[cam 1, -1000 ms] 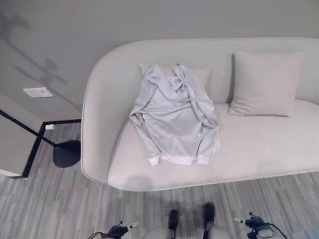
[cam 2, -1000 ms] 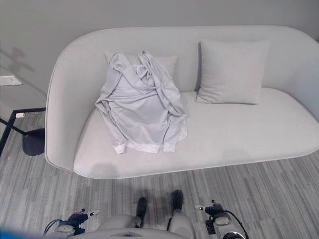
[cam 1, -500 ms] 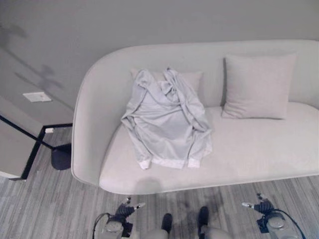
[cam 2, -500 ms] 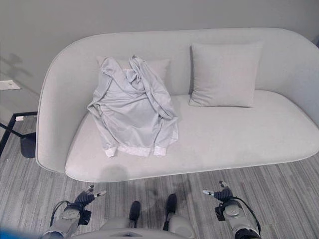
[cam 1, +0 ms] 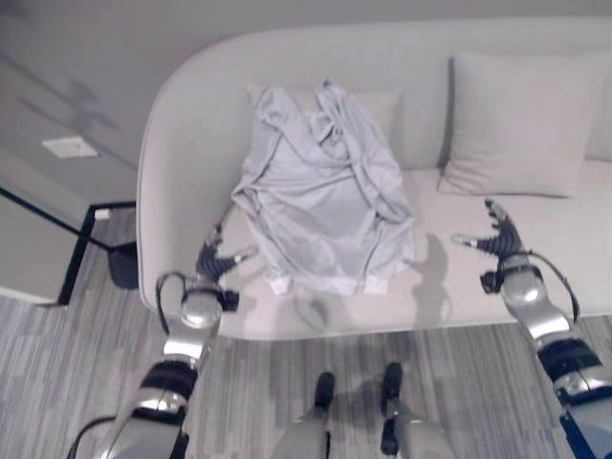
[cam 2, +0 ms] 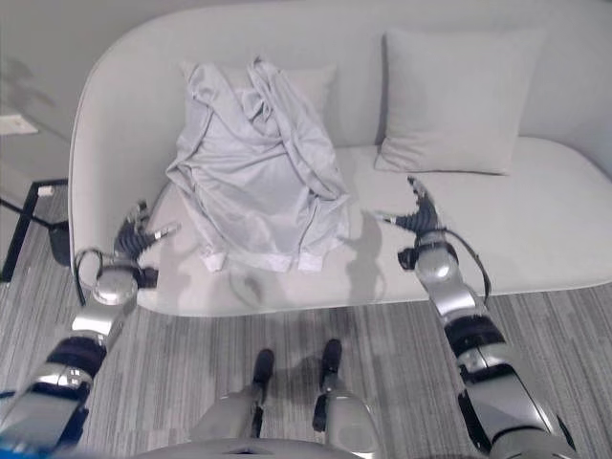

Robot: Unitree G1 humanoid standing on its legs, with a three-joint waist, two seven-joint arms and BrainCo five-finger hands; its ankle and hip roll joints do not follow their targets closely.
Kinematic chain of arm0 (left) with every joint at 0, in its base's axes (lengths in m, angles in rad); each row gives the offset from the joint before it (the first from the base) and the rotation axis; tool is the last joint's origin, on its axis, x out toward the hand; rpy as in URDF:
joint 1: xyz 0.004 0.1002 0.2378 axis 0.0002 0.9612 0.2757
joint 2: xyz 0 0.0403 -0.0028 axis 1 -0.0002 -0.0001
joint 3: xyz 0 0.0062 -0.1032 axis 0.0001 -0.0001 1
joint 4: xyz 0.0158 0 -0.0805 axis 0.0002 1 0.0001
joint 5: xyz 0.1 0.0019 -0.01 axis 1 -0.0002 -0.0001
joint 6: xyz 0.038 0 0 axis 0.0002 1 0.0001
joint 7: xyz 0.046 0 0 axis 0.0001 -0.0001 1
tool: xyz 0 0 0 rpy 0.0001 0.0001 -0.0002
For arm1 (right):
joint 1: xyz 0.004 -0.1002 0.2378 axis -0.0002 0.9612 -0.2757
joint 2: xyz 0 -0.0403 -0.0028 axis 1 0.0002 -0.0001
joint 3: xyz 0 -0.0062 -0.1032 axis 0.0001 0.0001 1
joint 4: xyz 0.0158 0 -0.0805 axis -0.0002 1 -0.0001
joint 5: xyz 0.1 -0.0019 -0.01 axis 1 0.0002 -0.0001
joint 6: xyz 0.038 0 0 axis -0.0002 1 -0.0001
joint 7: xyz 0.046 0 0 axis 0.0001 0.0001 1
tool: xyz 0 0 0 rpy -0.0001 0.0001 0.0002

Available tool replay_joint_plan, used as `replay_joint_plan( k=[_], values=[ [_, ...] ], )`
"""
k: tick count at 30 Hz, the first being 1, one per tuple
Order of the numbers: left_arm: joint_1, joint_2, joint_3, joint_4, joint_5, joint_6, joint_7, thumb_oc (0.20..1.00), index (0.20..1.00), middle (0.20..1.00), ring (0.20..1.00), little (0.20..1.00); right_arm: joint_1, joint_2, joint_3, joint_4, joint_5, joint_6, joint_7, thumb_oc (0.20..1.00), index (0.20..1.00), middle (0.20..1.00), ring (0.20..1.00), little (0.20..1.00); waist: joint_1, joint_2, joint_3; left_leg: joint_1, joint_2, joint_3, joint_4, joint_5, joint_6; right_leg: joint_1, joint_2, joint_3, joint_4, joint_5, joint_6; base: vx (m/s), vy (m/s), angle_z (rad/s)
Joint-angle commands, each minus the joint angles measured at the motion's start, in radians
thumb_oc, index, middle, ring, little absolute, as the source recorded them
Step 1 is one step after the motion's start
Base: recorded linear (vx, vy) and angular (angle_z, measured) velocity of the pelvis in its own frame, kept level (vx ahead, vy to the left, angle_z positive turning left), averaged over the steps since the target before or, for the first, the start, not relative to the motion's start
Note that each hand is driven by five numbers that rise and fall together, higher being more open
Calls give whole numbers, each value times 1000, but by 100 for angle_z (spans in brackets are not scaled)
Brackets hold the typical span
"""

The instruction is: Hang the clothes on the sofa on the clothes rack.

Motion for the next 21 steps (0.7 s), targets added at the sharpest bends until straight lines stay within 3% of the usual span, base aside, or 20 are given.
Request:
replay_joint_plan(
  k=[1, 8, 14, 21],
  values=[
    [-135, 90, -24, 36, 3, -52, 67, 1000, 1000, 1000, 1000, 1000, -90, -51, 50, -34, 66, -64, -59, 1000, 1000, 1000, 1000, 1000, 11, -42, 5, -56, 3, 27, 5, -28, -24, 45, -65, 67, 12, -88, 109, -68, -5, 21],
    [-533, 227, -240, 235, 78, -20, 159, 1000, 1000, 1000, 1000, 1000, -493, -108, 250, 151, 149, -74, -101, 1000, 1000, 1000, 1000, 1000, 6, -44, 29, -165, -2, 35, 5, 14, -42, -67, -66, 67, 12, -44, 123, -80, 23, 3],
    [-809, 250, -424, 397, 128, 20, 185, 1000, 1000, 1000, 1000, 1000, -737, -118, 367, 298, 215, -64, -133, 1000, 1000, 1000, 1000, 1000, 7, -48, 60, -249, -6, 41, 5, 43, -54, -151, -65, 62, 12, -13, 138, -61, 12, 5],
    [-1040, 241, -617, 514, 134, 27, 150, 1000, 1000, 1000, 1000, 1000, -928, -101, 496, 391, 303, -67, -119, 1000, 1000, 1000, 1000, 1000, 12, -38, 74, -325, -22, 46, 5, 68, -58, -233, -69, 62, 12, 11, 150, -33, 22, 3]
  ],
)
